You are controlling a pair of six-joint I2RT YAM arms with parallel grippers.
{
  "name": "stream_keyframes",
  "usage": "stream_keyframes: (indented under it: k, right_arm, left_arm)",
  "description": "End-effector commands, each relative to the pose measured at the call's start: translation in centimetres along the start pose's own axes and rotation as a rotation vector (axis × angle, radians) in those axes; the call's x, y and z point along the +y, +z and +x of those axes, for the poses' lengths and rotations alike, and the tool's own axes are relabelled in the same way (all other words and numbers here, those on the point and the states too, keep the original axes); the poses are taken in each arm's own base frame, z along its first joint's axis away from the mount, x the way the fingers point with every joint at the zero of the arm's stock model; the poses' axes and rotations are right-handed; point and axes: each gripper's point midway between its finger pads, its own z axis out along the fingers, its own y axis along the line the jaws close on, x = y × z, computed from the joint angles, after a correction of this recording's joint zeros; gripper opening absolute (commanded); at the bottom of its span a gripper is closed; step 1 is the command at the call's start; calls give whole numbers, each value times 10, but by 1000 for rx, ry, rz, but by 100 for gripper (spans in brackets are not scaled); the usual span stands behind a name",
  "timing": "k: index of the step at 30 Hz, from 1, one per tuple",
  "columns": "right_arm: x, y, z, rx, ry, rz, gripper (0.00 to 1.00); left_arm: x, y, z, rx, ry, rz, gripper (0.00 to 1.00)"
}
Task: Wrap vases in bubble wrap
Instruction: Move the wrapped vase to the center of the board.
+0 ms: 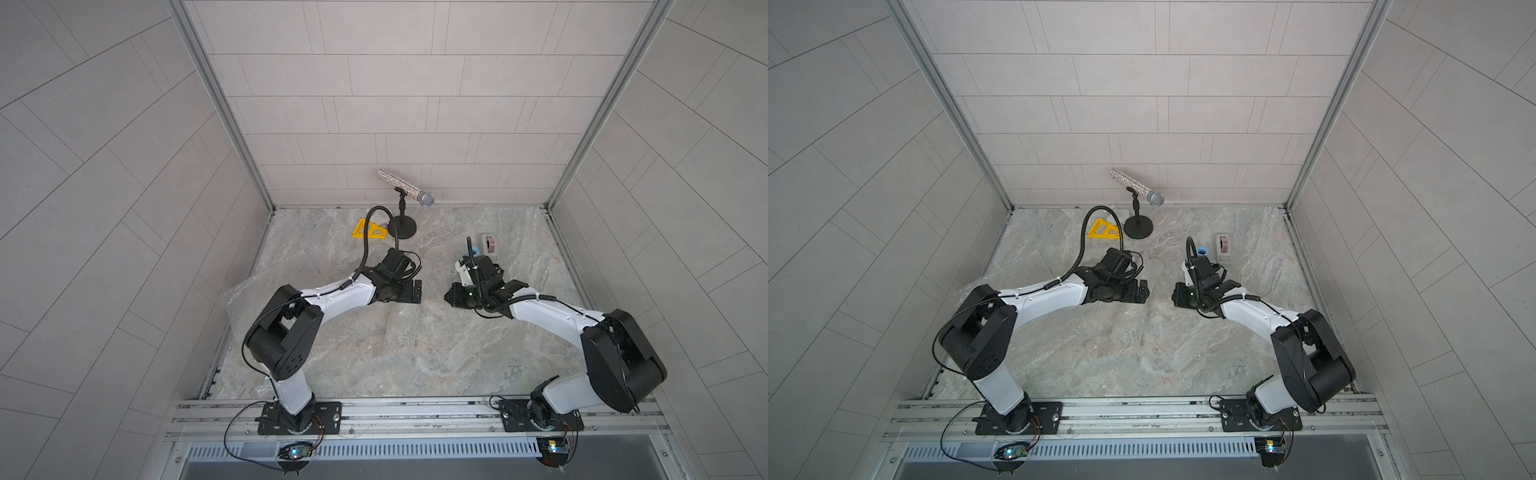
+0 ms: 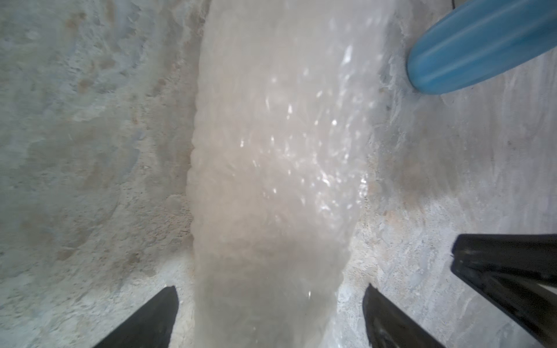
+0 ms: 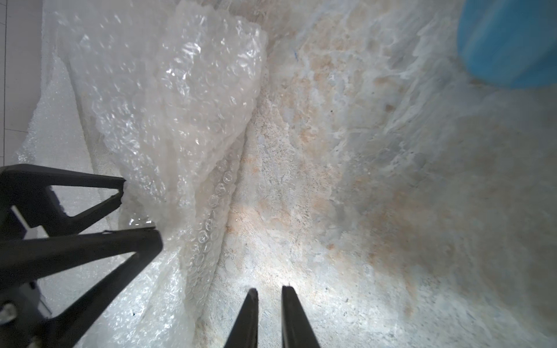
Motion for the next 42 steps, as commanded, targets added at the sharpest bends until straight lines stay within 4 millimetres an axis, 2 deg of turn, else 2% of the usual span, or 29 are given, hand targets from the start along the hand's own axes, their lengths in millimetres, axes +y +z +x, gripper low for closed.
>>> stream_keyframes:
  k: [1, 7, 11, 17, 24, 26, 30, 34, 38, 42]
  right_arm:
    - [-3, -8, 3, 9, -2, -3, 18]
    - [-12, -13, 4, 3, 13, -4, 18]
    - [-15, -17, 3, -5, 20, -7, 18]
    - [-16, -18, 0, -3, 23, -16, 18]
    - [-13, -20, -2, -6, 11, -27, 18]
    - [-12, -21, -4, -11, 10, -28, 18]
    - [-10, -22, -6, -13, -2, -28, 18]
    - [-9, -27, -7, -13, -20, -19, 18]
    - [-9, -33, -7, -16, -41, -16, 22]
    - [-5, -41, -8, -11, -63, -10, 34]
  left_arm:
    - [18, 12, 18, 90, 33, -95, 100]
    - [35, 25, 17, 102, 43, -196, 98]
    - [55, 20, 7, 50, 8, -308, 88]
    - [105, 8, -4, -18, -185, -475, 71]
    - [169, -16, -30, -126, -419, -609, 67]
    - [181, -16, -37, -147, -462, -623, 66]
    - [192, -10, -52, -156, -514, -626, 65]
    - [190, -8, -63, -167, -523, -596, 69]
    - [185, -17, -69, -186, -506, -577, 85]
    - [179, -36, -73, -206, -479, -563, 95]
